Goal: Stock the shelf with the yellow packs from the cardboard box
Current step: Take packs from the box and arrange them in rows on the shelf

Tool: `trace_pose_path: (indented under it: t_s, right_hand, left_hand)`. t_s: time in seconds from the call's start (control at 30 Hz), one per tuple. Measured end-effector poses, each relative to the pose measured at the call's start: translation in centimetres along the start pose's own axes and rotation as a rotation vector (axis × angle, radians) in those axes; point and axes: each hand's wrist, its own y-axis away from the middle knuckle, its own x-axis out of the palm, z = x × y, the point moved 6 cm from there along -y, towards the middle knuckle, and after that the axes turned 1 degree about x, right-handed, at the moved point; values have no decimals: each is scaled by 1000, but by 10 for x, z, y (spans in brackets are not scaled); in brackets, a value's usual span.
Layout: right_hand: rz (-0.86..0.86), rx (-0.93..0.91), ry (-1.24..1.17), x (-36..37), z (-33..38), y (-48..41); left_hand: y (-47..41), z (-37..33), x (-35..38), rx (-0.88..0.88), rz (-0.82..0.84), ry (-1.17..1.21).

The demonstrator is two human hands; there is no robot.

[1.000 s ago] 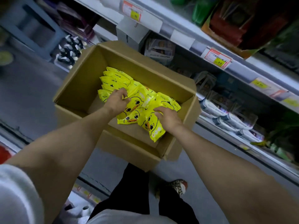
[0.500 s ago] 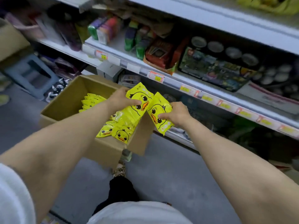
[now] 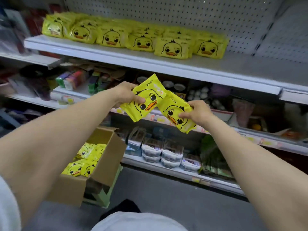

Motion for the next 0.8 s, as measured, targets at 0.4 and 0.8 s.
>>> trace_pose_path:
  t_s: [0.4, 0.8]
  right_hand:
    - [-224, -38, 15, -133, -30, 32]
    - [-306, -79, 140, -224, -42, -21]
  left_hand:
    - [-36, -158, 43, 222, 74, -219]
    - [-162, -252, 78, 412, 0, -568]
